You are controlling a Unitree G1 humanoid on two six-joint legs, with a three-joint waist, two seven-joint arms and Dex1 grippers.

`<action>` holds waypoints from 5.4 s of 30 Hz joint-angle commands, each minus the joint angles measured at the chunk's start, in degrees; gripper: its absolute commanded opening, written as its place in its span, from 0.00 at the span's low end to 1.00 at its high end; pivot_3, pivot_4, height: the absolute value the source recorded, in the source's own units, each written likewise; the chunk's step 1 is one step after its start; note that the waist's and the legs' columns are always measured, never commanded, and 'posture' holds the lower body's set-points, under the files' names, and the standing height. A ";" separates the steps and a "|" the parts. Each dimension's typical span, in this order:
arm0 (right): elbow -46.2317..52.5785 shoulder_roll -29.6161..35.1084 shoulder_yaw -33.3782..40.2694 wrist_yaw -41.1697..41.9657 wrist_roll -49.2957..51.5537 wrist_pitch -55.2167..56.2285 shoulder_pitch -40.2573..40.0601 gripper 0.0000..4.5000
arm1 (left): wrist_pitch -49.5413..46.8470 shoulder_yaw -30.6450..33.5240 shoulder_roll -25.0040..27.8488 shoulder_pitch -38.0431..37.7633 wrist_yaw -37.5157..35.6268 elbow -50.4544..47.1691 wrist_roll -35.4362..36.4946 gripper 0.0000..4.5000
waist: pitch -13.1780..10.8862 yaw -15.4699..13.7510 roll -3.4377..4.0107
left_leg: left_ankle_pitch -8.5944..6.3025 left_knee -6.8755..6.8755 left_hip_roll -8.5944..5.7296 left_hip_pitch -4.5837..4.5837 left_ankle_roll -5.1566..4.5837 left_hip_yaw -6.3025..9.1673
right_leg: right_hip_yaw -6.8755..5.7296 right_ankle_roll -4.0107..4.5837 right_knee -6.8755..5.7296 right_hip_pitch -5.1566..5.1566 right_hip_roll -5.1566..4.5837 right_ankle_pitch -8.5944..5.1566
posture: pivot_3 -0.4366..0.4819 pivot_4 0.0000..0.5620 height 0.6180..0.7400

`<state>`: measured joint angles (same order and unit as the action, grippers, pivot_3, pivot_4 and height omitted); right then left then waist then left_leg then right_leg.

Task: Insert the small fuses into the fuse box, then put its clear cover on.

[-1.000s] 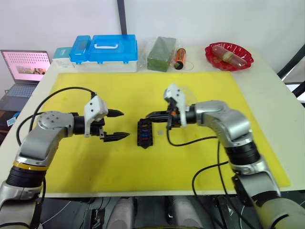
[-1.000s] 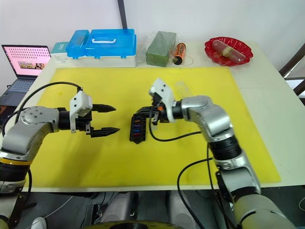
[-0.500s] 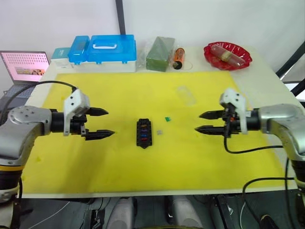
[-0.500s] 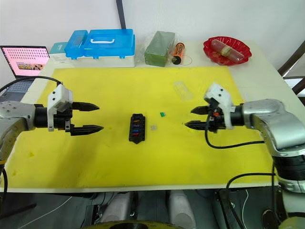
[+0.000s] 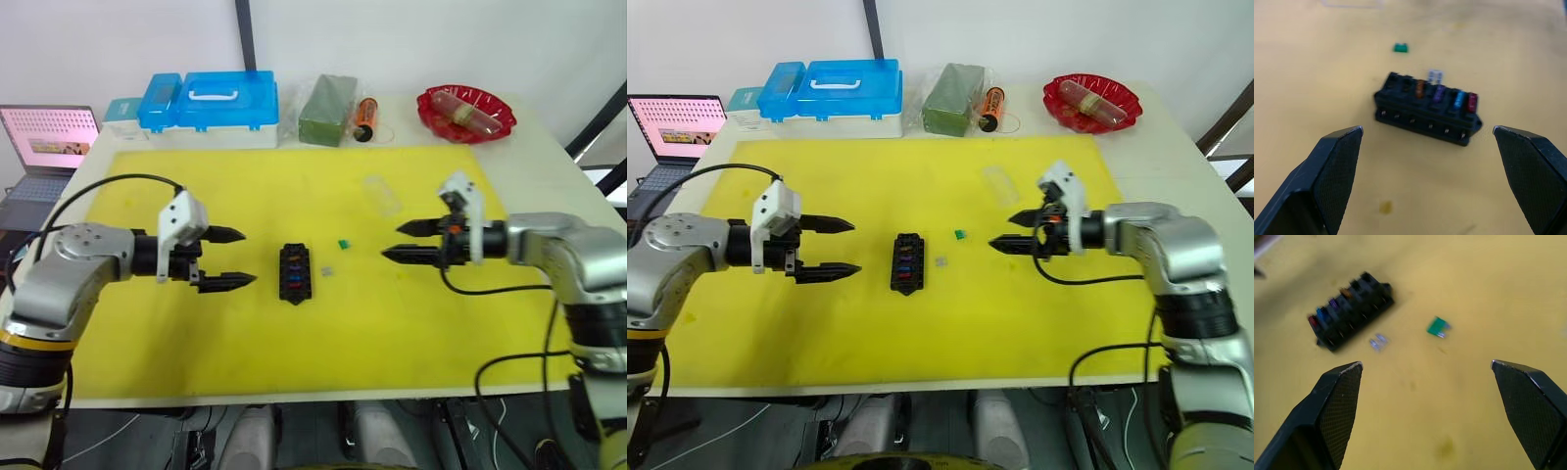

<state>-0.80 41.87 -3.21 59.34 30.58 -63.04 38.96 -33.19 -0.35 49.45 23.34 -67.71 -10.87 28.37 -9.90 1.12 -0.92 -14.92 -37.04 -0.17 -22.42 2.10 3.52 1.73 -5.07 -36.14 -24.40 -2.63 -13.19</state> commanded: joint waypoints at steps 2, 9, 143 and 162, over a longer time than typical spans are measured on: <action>-8.94 -4.35 -2.72 -1.75 -0.12 -5.55 6.56 1.00 | 3.15 -0.51 -0.52 1.61 0.58 0.01 -2.02 1.00 | 0.00 -0.24 0.01 | 0.00 0.00 -0.01 -0.01 0.00 0.00 | 0.00 -0.01 0.01 0.00 -0.02 0.00 | 0.48 0.27 1.00; -22.29 -10.31 -5.40 -2.46 -3.11 -3.50 12.04 1.00 | 3.65 -0.93 -2.09 0.33 1.82 -1.57 -2.74 1.00 | -0.01 -0.08 0.01 | 0.00 0.00 -0.03 -0.02 0.00 -0.01 | 0.00 -0.02 0.01 0.00 -0.03 0.01 | 0.48 0.27 1.00; 0.15 14.60 -22.24 -10.41 24.09 -2.47 12.72 1.00 | 7.58 -3.25 -6.68 1.49 4.35 0.24 -4.83 1.00 | -0.07 0.79 0.11 | -0.19 -0.06 0.00 -0.06 -0.34 -0.14 | 0.14 -0.09 0.15 0.00 -0.01 -0.15 | 0.48 0.27 1.00; -21.55 2.08 -32.71 23.49 -4.77 4.61 20.20 0.56 | 6.34 -1.38 -6.29 -1.71 6.14 -3.12 -4.45 1.00 | -0.08 0.97 0.12 | -0.20 -0.07 -0.03 -0.05 -0.35 -0.09 | 0.14 -0.09 0.01 -0.07 -0.03 -0.12 | 0.48 0.27 1.00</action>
<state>-23.68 44.04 -36.93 81.46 26.75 -58.05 58.65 -27.03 -3.43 42.54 21.67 -61.85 -12.27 23.23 -9.98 2.09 -0.80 -15.13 -37.11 -0.20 -22.47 1.75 3.44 1.88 -5.15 -36.14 -24.48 -2.66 -13.30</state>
